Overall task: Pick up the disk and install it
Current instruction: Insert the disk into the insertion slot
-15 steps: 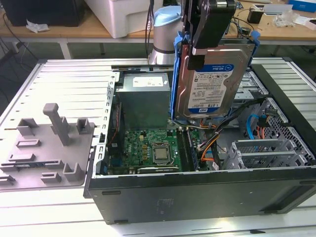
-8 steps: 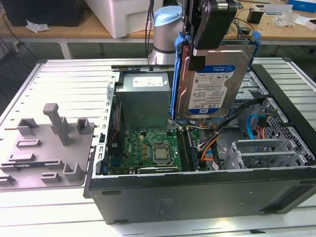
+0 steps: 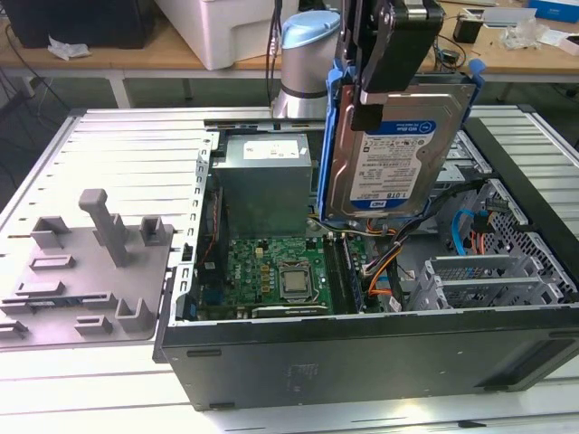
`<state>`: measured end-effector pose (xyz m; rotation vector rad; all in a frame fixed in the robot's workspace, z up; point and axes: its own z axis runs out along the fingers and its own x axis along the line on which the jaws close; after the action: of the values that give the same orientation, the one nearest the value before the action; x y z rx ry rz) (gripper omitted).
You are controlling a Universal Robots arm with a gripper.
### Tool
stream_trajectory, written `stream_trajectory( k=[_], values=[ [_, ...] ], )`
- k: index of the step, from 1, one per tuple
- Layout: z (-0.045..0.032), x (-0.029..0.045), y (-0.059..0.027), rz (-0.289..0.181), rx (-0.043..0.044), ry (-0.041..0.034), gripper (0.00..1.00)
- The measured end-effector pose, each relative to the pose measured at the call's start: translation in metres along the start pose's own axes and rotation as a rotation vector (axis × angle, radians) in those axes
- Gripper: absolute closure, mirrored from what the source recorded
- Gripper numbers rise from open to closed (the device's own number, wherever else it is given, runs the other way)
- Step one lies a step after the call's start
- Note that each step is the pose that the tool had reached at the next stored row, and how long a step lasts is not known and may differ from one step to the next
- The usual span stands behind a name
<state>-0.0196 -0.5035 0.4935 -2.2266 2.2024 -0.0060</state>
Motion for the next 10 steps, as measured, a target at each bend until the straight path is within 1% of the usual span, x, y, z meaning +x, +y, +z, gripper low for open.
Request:
stream_trajectory(
  k=[4,6,10],
  values=[
    [0.0001,0.0008,-0.0043,0.004,-0.0002,-0.0007,0.63],
    [0.0002,0.0016,-0.0083,0.009,-0.0009,-0.0015,0.63],
    [0.0003,0.0025,-0.0132,0.015,-0.0013,-0.0031,0.63]
  ],
)
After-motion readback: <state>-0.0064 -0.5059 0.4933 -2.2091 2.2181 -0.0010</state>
